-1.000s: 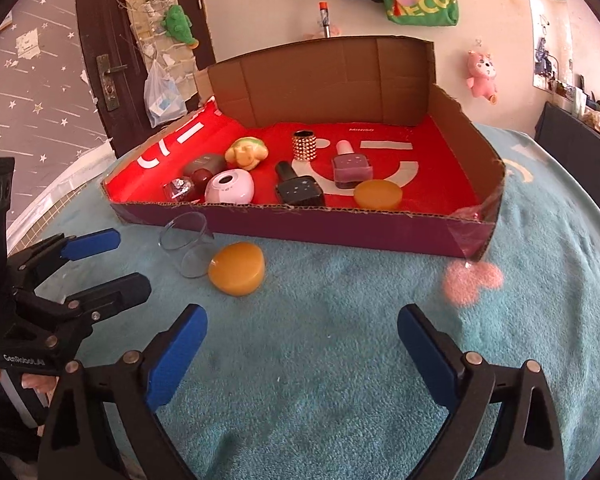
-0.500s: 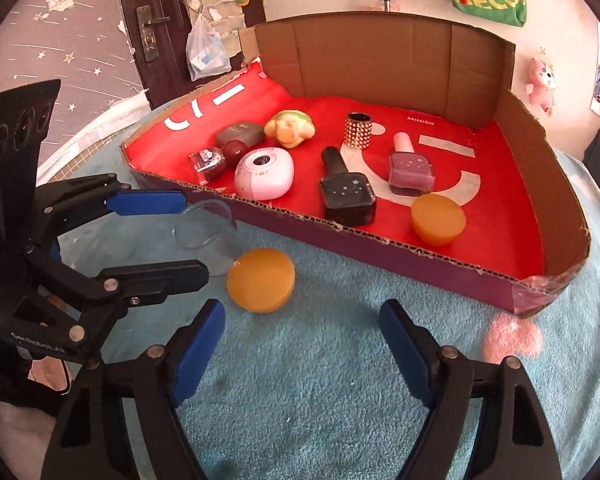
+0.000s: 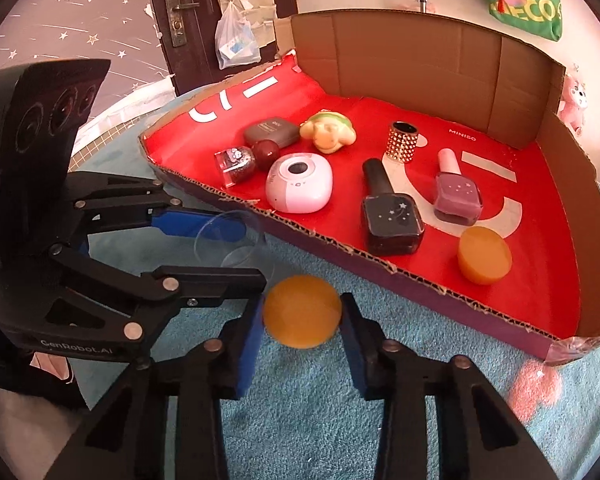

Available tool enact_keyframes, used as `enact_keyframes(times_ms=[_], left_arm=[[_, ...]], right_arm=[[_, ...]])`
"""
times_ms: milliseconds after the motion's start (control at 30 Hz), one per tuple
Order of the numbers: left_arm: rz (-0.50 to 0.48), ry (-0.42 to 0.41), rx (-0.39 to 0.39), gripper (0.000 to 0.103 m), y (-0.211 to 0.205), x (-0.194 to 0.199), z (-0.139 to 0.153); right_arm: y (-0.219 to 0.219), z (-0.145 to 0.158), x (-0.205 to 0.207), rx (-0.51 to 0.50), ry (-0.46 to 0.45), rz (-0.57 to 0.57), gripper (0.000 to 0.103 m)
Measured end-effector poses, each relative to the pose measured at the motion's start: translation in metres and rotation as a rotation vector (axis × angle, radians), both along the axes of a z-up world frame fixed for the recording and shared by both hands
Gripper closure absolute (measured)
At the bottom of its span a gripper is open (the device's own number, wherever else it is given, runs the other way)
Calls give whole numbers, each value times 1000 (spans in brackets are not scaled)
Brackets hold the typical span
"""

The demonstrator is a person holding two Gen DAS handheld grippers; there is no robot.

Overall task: Organize rigid objects
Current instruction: 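Grasp the clear plastic cup with the left tool while the right tool grasps the orange soap disc, then carry both held items into the box and lower them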

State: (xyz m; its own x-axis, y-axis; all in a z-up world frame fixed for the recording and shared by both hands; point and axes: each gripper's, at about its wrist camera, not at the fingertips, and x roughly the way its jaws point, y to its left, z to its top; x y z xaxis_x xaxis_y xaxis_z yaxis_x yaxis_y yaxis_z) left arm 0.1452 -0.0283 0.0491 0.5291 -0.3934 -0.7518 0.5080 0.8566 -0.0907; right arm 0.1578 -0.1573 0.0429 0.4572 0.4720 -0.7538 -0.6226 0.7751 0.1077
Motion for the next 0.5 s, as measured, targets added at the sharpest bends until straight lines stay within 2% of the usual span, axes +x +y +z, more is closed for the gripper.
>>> enact_keyframes(times_ms=[333, 500], left_arm=[[43, -84, -35, 64, 3, -22, 20], [46, -91, -42, 64, 4, -28, 22]], right_arm=[[-22, 17, -13, 61, -58, -110, 63], [-29, 20, -20, 81, -62, -141, 63]])
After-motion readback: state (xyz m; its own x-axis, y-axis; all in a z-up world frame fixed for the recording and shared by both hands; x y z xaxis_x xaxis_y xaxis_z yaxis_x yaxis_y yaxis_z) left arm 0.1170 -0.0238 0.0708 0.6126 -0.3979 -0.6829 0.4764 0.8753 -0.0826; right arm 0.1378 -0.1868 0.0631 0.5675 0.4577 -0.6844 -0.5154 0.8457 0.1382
